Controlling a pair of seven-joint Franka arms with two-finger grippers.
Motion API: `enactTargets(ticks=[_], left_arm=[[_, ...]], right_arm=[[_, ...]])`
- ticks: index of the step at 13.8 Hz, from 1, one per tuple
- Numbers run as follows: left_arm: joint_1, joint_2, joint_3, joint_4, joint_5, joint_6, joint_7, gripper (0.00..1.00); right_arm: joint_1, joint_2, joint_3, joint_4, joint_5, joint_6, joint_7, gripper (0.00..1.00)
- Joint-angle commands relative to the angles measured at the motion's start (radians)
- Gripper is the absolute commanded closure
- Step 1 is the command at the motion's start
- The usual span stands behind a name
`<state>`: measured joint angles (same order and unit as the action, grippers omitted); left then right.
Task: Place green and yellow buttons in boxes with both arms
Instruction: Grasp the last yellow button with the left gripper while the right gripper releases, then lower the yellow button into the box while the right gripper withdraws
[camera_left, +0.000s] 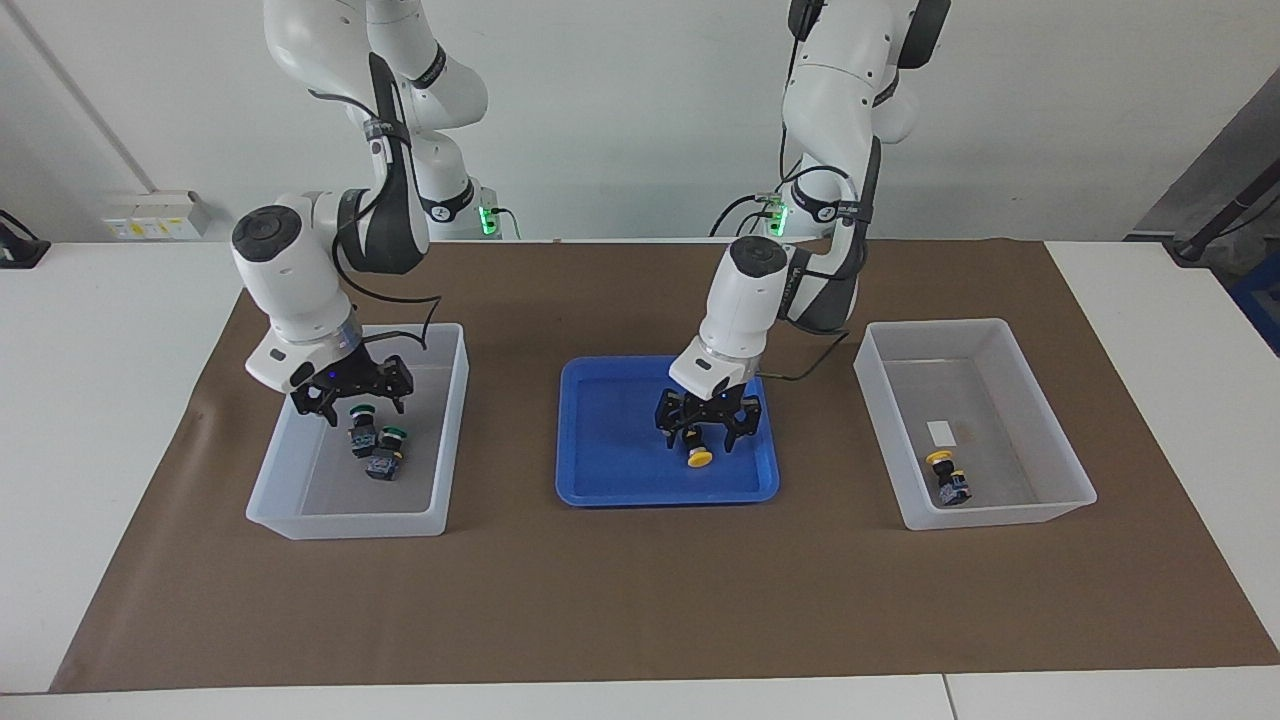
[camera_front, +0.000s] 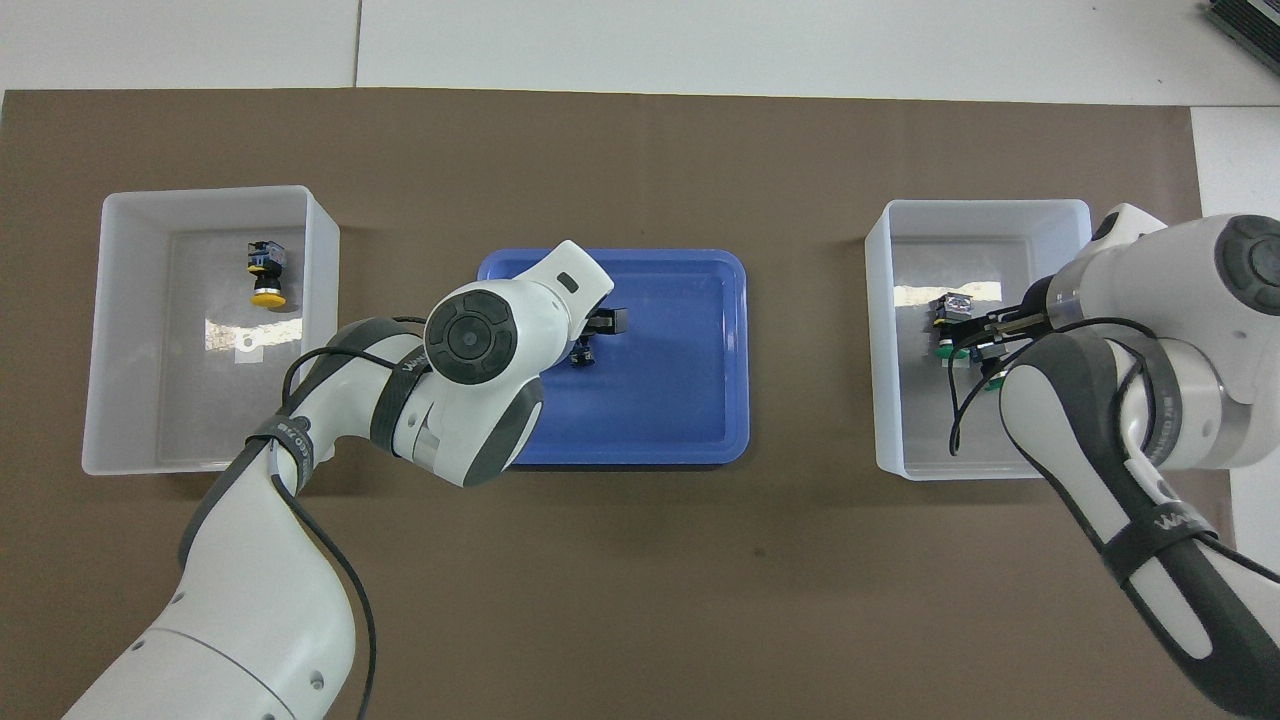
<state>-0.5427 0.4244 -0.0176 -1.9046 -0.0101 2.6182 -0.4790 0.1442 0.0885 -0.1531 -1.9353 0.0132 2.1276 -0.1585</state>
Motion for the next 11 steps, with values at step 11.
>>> enactTargets(ticks=[11], left_arm=[[0.257,-0.245,0.027,-0.016,-0.001,-0.248,0.141,1.00]], right_arm=[[-0.066,-0.153,-0.010,0.363,-0.019,-0.601,0.137,0.00]])
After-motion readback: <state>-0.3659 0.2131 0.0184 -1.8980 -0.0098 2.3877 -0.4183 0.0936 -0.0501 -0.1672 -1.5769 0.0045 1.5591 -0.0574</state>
